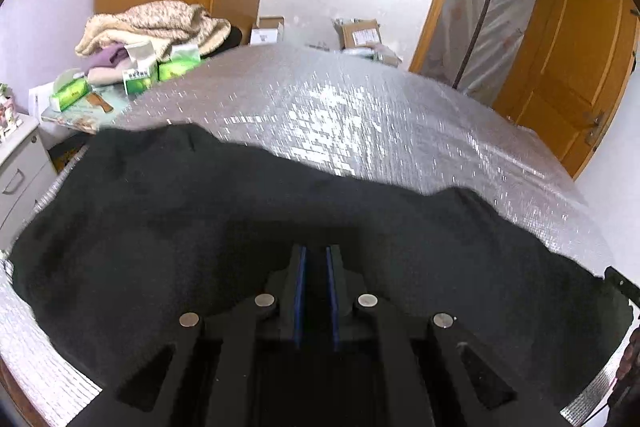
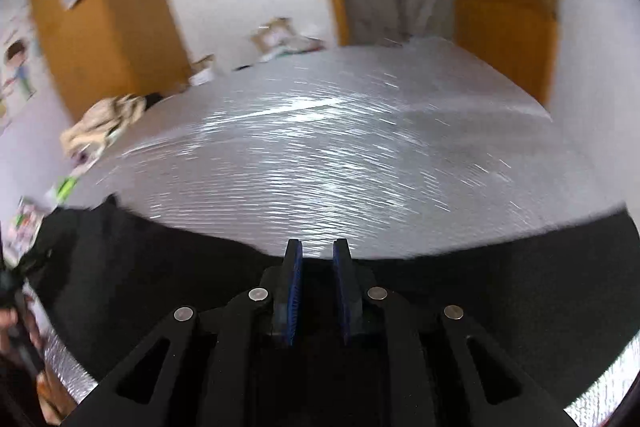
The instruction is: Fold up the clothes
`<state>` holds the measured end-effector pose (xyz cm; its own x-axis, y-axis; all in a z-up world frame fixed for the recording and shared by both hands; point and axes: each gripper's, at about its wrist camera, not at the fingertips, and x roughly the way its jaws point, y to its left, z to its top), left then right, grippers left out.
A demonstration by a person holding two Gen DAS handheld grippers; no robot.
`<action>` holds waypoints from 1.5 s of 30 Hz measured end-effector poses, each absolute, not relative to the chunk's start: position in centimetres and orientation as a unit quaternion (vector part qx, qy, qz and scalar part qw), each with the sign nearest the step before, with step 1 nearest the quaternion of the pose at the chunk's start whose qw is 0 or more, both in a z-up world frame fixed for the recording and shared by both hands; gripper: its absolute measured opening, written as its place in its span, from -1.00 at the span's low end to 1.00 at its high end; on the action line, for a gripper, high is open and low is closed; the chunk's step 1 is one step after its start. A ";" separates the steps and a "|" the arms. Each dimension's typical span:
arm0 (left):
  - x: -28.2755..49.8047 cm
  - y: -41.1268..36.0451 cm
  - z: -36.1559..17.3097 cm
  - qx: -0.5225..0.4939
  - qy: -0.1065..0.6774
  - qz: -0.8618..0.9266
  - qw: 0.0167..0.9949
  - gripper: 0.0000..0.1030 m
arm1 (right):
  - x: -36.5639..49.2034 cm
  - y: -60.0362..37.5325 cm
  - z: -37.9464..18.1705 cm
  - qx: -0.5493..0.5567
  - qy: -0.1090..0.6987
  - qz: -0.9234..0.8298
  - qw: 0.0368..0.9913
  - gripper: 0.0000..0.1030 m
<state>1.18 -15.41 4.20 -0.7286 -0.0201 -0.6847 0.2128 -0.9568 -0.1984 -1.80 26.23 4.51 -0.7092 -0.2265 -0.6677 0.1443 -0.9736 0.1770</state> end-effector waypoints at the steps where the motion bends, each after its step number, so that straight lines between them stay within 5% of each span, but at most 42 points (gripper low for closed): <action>1: 1.2 -16.0 4.6 0.357 0.131 -0.922 0.069 -0.81 | -2.0 25.0 4.6 0.367 -0.048 -0.921 0.118 -0.66; 17: -1.5 -27.6 4.6 0.362 0.190 -0.902 0.139 -0.80 | -4.5 18.6 1.4 0.412 -0.037 -0.886 0.210 -0.68; 24: -5.6 -25.6 4.0 0.394 0.141 -0.902 0.108 -0.45 | -4.7 19.1 1.0 0.412 -0.058 -0.882 0.220 -0.68; 29: -7.0 -25.0 3.2 0.420 0.107 -0.891 0.134 -0.44 | -4.8 19.4 0.8 0.412 -0.072 -0.879 0.228 -0.68; 33: -7.3 -25.1 3.5 0.412 0.107 -0.893 0.148 -0.87 | -4.8 19.6 0.7 0.413 -0.079 -0.877 0.232 -0.68; 45: -7.0 -31.0 3.0 0.358 0.295 -0.879 0.107 -0.85 | -5.1 20.2 0.4 0.414 -0.114 -0.869 0.247 -0.68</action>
<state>-7.00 -31.05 3.00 -0.7209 0.0241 -0.6926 0.3989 -0.8028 -0.4431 -5.08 20.16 0.42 -0.5356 -0.5227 -0.6633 0.3341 -0.8525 0.4021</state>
